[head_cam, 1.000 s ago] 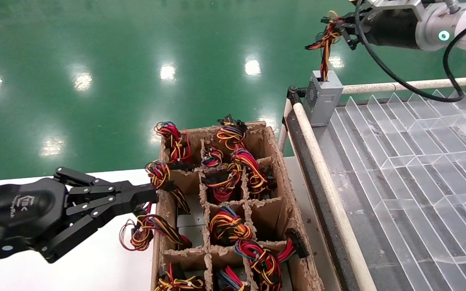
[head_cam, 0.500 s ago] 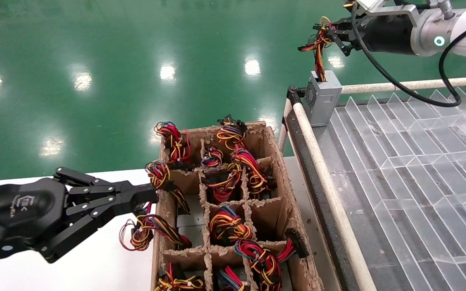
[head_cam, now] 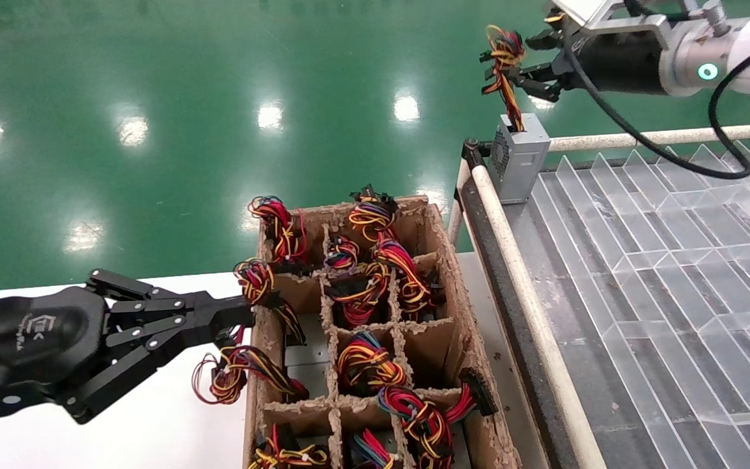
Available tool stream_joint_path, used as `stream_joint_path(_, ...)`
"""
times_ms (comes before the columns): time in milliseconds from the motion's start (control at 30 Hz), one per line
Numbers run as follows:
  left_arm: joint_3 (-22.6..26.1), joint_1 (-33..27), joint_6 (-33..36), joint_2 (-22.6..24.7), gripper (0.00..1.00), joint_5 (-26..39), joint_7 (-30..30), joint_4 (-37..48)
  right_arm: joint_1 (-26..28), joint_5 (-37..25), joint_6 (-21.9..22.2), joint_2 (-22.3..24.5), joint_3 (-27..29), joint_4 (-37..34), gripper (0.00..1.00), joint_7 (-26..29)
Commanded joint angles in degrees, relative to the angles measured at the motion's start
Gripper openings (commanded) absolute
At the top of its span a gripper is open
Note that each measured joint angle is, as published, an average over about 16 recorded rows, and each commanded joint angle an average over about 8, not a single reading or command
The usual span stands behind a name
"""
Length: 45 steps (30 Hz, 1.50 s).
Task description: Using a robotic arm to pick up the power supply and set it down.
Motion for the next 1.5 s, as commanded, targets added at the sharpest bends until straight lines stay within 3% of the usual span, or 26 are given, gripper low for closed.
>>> stream_joint_path(33,0.0,0.0,0.0,0.0,0.0,0.0,0.0,0.0,-0.06,0.25,-0.37,0.3,0.18,0.22,1.0,-0.47)
stream_joint_path(433,0.0,0.0,0.0,0.0,0.0,0.0,0.0,0.0,-0.57,4.33,-6.96,0.99,2.48,3.85,1.0,-4.99)
stream_joint_path(700,0.0,0.0,0.0,0.0,0.02,0.0,0.0,0.0,-6.82,9.76,-9.99,4.58,3.42,11.49,1.0,-1.51)
stream_joint_path(967,0.0,0.0,0.0,0.0,1.0,0.0,0.0,0.0,-14.19,16.1,-13.89,8.74,4.54,20.45,1.0,2.72)
stream_joint_path(1500,0.0,0.0,0.0,0.0,1.0,0.0,0.0,0.0,-30.01,29.73,-22.26,17.67,6.95,39.68,1.0,11.8)
